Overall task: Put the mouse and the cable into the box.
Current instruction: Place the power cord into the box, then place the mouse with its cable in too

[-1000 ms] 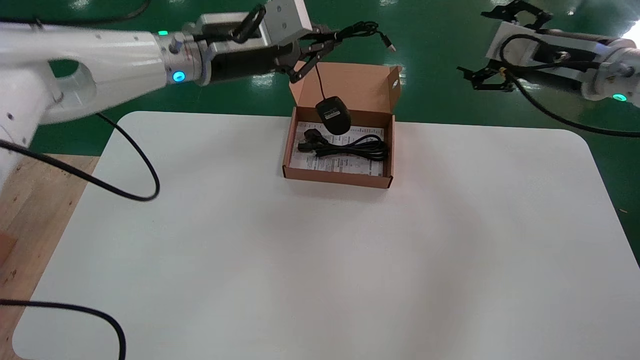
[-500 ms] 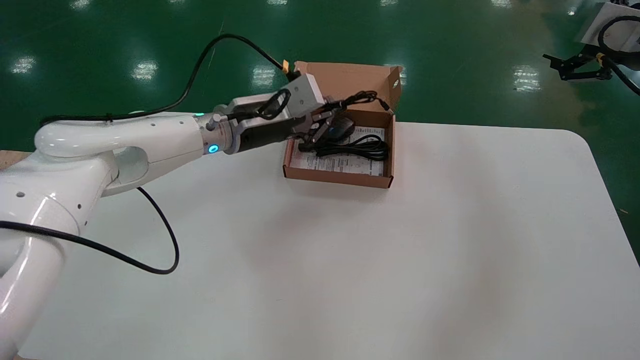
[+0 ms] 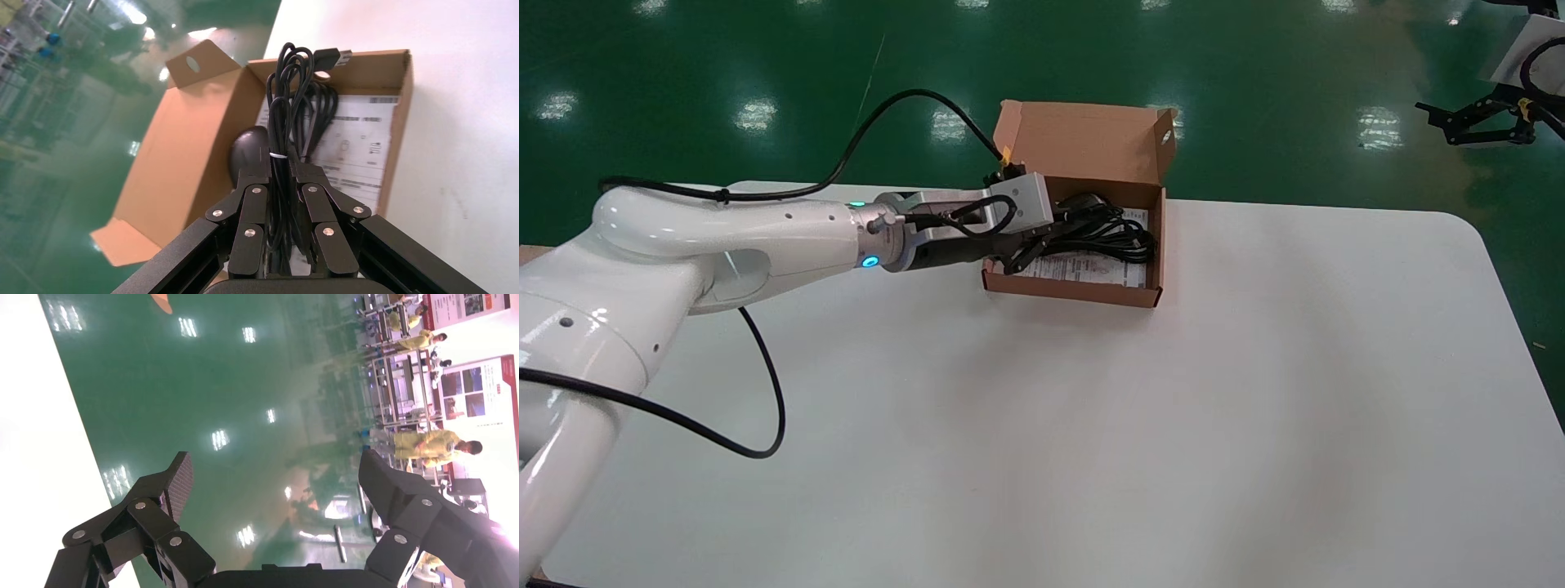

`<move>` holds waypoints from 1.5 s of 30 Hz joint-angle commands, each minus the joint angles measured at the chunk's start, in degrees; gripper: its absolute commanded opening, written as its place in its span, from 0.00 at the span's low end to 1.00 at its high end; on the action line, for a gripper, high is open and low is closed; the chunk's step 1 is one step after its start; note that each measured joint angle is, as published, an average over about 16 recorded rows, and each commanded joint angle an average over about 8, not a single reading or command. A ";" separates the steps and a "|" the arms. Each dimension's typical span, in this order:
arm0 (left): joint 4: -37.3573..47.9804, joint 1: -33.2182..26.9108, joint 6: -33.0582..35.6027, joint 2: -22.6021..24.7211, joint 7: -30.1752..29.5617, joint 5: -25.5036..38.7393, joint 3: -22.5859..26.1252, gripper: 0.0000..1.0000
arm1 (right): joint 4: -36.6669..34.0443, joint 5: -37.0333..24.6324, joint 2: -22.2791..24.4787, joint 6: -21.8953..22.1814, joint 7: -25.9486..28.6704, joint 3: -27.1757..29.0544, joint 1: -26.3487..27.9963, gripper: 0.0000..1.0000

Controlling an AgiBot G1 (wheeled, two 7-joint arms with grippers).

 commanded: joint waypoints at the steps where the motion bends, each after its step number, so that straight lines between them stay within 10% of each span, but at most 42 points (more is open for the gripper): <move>1: -0.53 -0.25 -0.63 0.02 -0.56 -0.01 0.92 0.00 | 0.01 0.02 0.08 -0.35 -0.23 0.01 -0.10 1.00; 12: -1.48 -0.10 -6.14 0.05 -2.76 0.14 6.24 0.05 | -0.66 -1.33 2.37 -3.99 0.48 -0.93 0.71 1.00; 20: -2.12 0.02 -8.35 0.06 -3.50 0.10 8.34 1.00 | -0.82 -1.77 2.92 -5.00 0.73 -1.24 0.98 1.00; 45: -7.52 3.19 -3.34 -4.26 -7.59 -2.90 4.21 1.00 | 7.36 1.47 4.31 -7.87 8.86 1.06 -4.57 1.00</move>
